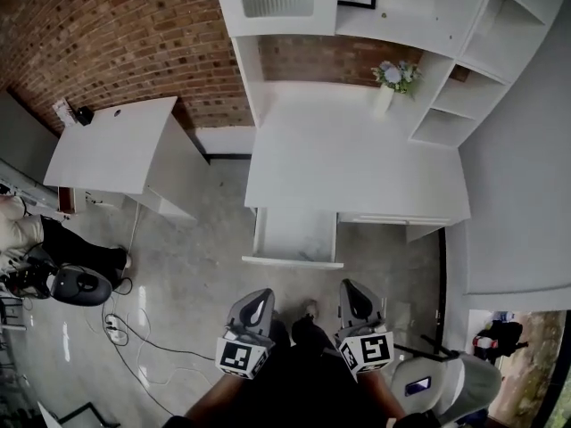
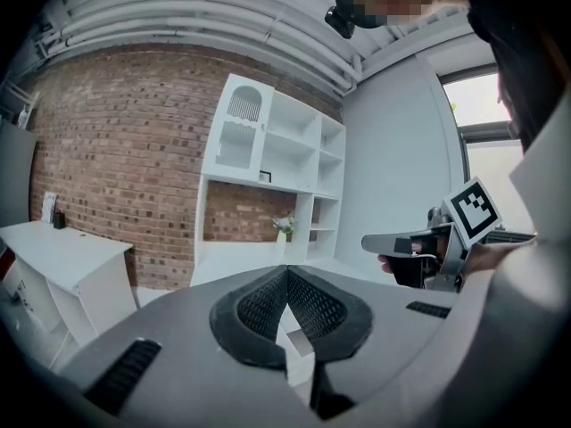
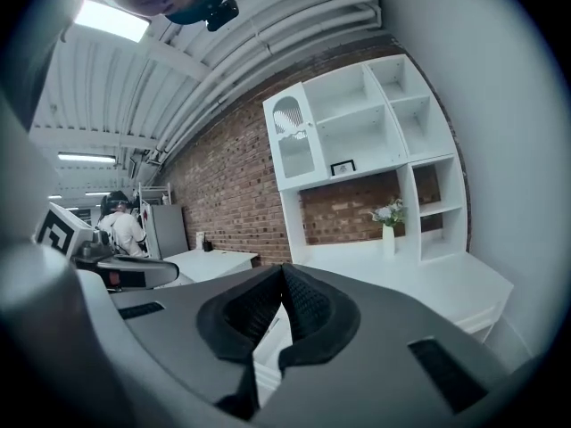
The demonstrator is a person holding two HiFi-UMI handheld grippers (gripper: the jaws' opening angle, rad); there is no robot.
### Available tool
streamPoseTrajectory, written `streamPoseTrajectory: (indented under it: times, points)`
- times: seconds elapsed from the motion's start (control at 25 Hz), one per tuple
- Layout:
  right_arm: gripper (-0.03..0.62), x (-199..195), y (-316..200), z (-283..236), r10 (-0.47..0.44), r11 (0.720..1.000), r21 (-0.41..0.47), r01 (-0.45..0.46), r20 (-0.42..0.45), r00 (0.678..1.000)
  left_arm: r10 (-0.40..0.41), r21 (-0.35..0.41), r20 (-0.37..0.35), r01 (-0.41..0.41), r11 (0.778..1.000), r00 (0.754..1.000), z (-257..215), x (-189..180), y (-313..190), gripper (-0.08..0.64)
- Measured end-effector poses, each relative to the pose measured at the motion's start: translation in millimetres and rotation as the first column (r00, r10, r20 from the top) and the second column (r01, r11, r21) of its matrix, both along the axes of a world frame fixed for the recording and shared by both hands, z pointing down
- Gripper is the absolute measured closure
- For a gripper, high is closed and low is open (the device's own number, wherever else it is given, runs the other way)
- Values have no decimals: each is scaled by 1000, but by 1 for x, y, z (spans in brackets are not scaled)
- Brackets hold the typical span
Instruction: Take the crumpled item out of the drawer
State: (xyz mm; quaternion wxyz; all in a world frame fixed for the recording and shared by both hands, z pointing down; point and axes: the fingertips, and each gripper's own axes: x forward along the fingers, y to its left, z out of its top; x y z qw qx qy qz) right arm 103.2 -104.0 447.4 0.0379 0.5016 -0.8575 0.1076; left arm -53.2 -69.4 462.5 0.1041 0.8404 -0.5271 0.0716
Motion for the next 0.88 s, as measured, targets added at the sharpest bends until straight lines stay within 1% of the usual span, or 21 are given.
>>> streamPoseTrajectory:
  times: [0.12,0.2,0.32,0.44,0.6,0.72,0.8,0.88]
  points:
    - [578,2,-23,10,-7,999,-33,8,2,1000,-3,-49,-5,3,999,1000,12,4,-25,541]
    - [578,1,-39,15,-12,999,-42,12,-2,1000,13,-64,2,-13,998,1000,23,7,-44,541]
    - [578,0,-66,23,2,998,-61,-2,-12,1000,58,-63,49,-55,997,997,47,12,-82,542]
    - [578,1,-90,34,25,996,-83,-27,-22,999,119,-127,83,-108,986,989,89,16,-115,541]
    - [578,-2,-121,45,53,992,-114,-56,-28,998,197,-228,95,-172,958,976,141,20,-157,541]
    - [578,-5,-142,60,66,988,-140,-71,-42,997,260,-290,121,-216,932,958,183,24,-182,541]
    - [578,-8,-155,72,75,983,-164,-82,-48,996,306,-340,135,-246,908,942,215,27,-195,541]
    - [578,-13,-166,82,87,978,-188,-94,-46,995,355,-393,127,-281,875,926,245,32,-206,541]
